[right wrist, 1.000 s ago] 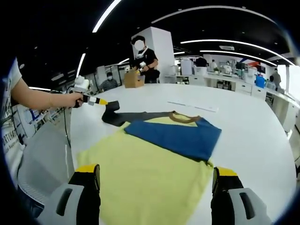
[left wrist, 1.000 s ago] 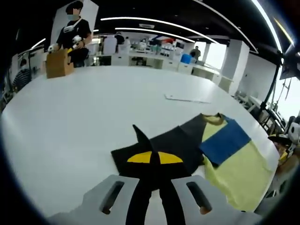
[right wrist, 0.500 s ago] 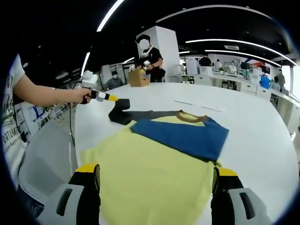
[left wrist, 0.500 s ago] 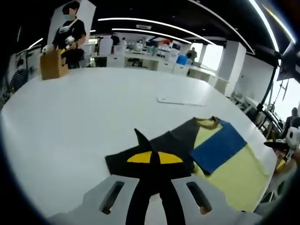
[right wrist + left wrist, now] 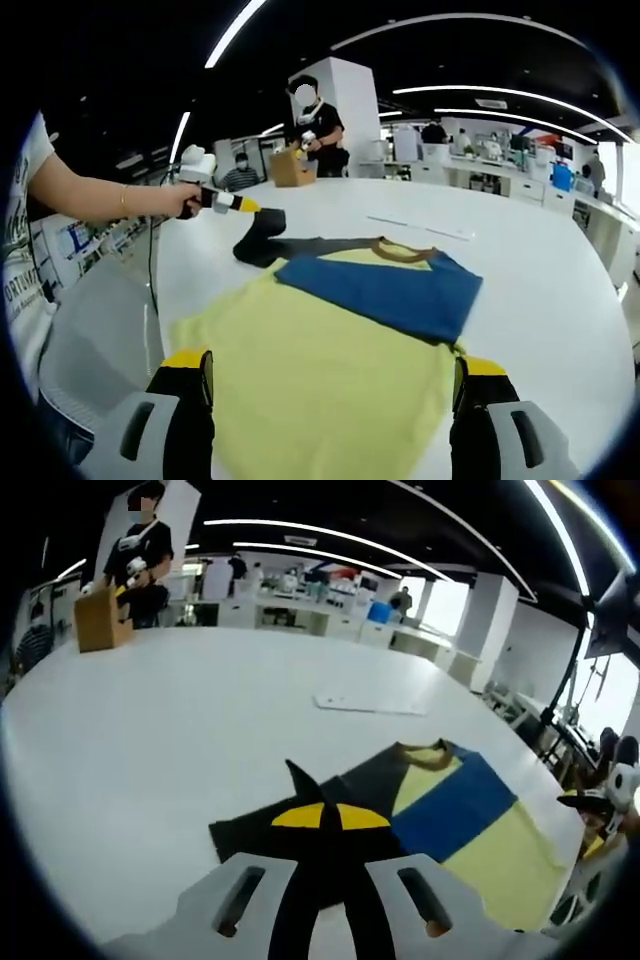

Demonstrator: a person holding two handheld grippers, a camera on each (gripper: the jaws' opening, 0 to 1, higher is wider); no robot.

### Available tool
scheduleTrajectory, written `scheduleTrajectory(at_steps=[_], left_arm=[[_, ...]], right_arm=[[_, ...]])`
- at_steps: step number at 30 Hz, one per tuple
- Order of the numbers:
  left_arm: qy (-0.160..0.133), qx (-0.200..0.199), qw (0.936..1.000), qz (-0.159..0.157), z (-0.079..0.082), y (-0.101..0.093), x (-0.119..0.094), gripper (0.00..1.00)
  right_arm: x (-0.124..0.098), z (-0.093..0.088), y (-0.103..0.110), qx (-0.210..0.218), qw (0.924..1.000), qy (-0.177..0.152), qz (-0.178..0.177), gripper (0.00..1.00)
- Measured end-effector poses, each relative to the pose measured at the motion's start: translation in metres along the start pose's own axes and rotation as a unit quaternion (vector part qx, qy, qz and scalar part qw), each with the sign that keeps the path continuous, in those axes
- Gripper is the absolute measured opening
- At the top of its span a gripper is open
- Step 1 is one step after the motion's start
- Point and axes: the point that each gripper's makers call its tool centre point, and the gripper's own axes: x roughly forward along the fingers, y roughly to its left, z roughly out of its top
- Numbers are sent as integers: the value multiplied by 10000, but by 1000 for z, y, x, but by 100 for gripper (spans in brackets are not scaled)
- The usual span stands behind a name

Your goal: Fold the garment on the visible template until the final outline fits inside the template.

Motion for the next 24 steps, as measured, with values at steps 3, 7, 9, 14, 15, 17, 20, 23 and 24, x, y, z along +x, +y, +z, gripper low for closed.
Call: scheduleTrajectory(at_steps=[3,7,9,14,15,17,20,23,24], left_arm=[[-3,37,10000,-46,3,-6,4,0],[-49,35,9999,-130,9,-15,7,0],[-60,46,9998,-171,12,-19,9,0],[-68,96,9996,-259,17,-27,13,0],[-81,94,9995,-275,18,-28,14,0],[-103,83,9994,-317,21,-32,16,0],[-122,122,9992,-360,24,-38,19,0],[-153,201,9990,-364,29,-44,23,0],[-153,220,9990,-360,30,-45,24,0]], right_arm=[[0,0,1,11,10000,-27,-1,98],[0,-1,2,41,10000,-32,-7,98],[0,-2,2,52,10000,-38,2,98],[-1,-3,3,63,10000,-30,7,98],[-1,-4,3,79,10000,-32,6,98],[-1,-4,3,81,10000,-19,8,98],[-1,-5,3,86,10000,-24,10,98],[0,-5,3,111,9999,-26,14,98],[0,-5,3,109,9999,-18,17,98]])
